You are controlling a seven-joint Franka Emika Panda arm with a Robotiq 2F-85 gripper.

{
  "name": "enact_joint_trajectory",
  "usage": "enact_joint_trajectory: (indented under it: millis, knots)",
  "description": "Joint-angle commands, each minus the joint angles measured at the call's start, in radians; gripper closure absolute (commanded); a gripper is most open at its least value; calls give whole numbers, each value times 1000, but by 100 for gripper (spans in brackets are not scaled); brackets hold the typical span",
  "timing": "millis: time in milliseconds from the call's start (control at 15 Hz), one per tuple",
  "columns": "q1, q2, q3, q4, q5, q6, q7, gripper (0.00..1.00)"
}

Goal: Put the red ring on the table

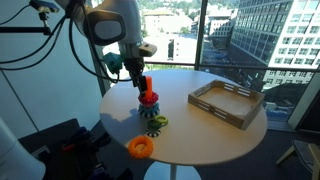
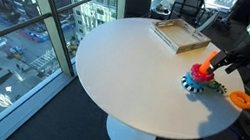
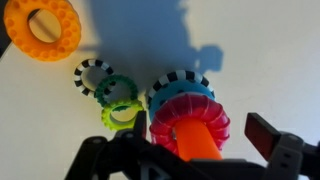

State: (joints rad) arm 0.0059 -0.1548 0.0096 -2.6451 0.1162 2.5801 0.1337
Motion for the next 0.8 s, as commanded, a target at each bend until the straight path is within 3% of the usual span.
enact_joint_trajectory:
  millis: [0,733]
  knots:
    - [7,48,13,7,4,52,28,0]
    - [10,141,25,16,-19,124,113,0]
